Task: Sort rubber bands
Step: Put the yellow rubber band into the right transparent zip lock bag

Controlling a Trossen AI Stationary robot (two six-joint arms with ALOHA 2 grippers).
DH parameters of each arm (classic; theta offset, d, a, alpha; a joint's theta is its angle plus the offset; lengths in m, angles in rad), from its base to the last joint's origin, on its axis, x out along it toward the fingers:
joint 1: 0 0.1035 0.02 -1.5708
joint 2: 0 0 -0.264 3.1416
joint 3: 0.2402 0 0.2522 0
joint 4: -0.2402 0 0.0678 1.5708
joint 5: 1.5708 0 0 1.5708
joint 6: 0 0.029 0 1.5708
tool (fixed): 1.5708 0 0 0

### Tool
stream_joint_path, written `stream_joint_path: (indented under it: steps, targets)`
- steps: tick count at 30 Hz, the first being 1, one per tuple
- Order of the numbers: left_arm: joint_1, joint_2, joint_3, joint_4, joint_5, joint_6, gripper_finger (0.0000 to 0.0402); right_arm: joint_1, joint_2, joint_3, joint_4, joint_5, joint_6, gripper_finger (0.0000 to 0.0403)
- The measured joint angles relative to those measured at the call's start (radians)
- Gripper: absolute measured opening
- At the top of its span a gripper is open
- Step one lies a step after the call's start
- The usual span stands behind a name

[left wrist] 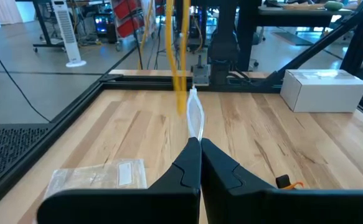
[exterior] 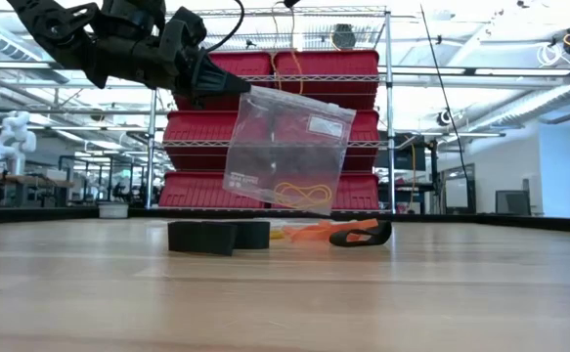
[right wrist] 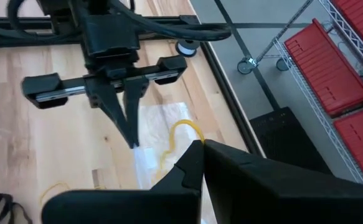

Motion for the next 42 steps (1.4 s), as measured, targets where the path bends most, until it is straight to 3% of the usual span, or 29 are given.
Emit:
stream_joint_path:
  steps: [24, 42]
  targets:
    - [0.000, 0.000, 0.000, -0.009, 0.000, 0.000, 0.0002, 0.056, 0.000, 0.000, 0.022, 0.005, 0.084, 0.0000]
    - [0.000, 0.000, 0.000, -0.007, 0.000, 0.000, 0.0002, 0.055, 0.000, 0.000, 0.012, 0.074, 0.080, 0.0000]
